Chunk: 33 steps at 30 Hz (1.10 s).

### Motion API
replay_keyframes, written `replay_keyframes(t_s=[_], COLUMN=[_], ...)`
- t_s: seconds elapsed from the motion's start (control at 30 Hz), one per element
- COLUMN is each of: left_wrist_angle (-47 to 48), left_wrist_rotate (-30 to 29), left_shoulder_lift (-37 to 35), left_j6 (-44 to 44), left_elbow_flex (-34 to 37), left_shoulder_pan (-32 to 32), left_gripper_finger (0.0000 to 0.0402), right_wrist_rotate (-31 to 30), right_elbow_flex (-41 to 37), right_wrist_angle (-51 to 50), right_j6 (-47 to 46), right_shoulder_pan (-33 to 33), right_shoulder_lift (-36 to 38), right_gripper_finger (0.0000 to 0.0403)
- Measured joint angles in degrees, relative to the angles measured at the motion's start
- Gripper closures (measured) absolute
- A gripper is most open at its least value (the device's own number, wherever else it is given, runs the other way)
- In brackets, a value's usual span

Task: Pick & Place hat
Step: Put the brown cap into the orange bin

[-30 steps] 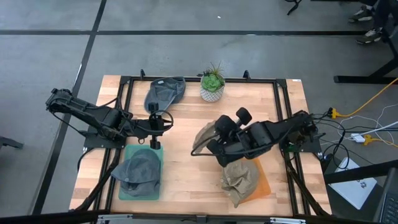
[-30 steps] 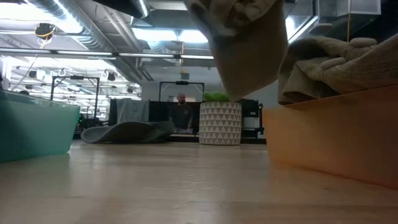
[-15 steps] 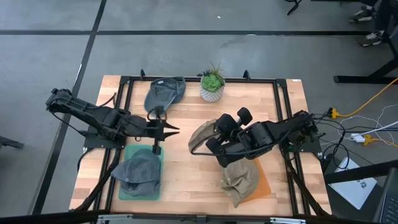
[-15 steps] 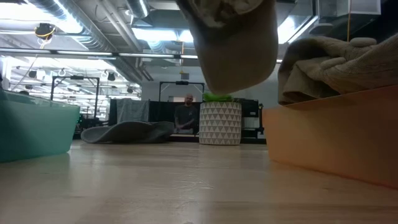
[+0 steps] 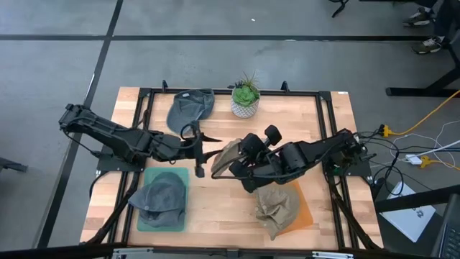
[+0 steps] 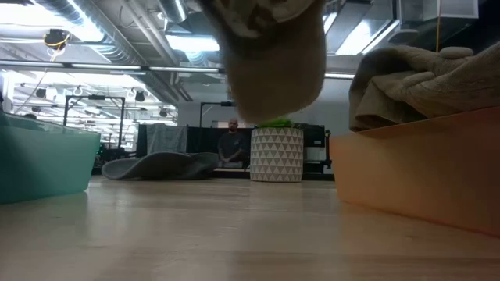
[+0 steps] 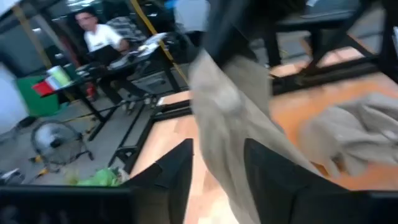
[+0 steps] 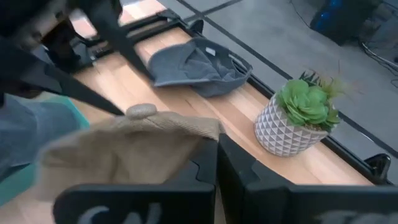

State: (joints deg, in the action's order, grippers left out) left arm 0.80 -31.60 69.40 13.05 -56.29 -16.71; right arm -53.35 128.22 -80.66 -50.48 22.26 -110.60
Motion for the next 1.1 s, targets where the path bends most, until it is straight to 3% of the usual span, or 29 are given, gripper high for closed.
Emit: replay_keyframes(t_s=[0.13, 0.33, 0.6, 0.77, 0.93, 1.1], left_wrist_angle=[-0.78, -0.03, 3.03, 5.84, 5.91, 7.14], left_wrist_rotate=[-2.11, 1.44, 1.07, -2.96, -4.89, -4.89], left_shoulder_lift=[-0.09, -0.19, -0.12, 0.07, 0.07, 0.07], left_j6=[-3.03, -6.40, -6.52, -7.34, -6.97, -6.74], left_elbow_flex=[0.00, 0.00, 0.00, 0.00, 0.00, 0.00], left_shoulder_pan=[0.00, -0.07, -0.01, 0.85, 1.07, 1.07], left_gripper_finger=[0.0221, 0.0180, 0.0167, 0.0168, 0.0213, 0.0324], right_wrist_rotate=[1.25, 2.03, 4.30, 5.43, 5.47, 6.37], right_elbow_flex=[0.00, 0.00, 0.00, 0.00, 0.00, 0.00], right_wrist_angle=[-0.12, 2.86, 11.61, 15.17, 14.62, 13.50], right_j6=[0.25, 3.75, 11.31, 14.99, 14.97, 14.97], right_shoulder_pan=[-1.36, -2.47, -2.64, -2.66, -2.66, -2.66], right_shoulder_lift=[-1.08, -1.86, -1.86, -1.86, -1.86, -1.86], right_gripper_finger=[0.0399, 0.0399, 0.0399, 0.0399, 0.0399, 0.0397])
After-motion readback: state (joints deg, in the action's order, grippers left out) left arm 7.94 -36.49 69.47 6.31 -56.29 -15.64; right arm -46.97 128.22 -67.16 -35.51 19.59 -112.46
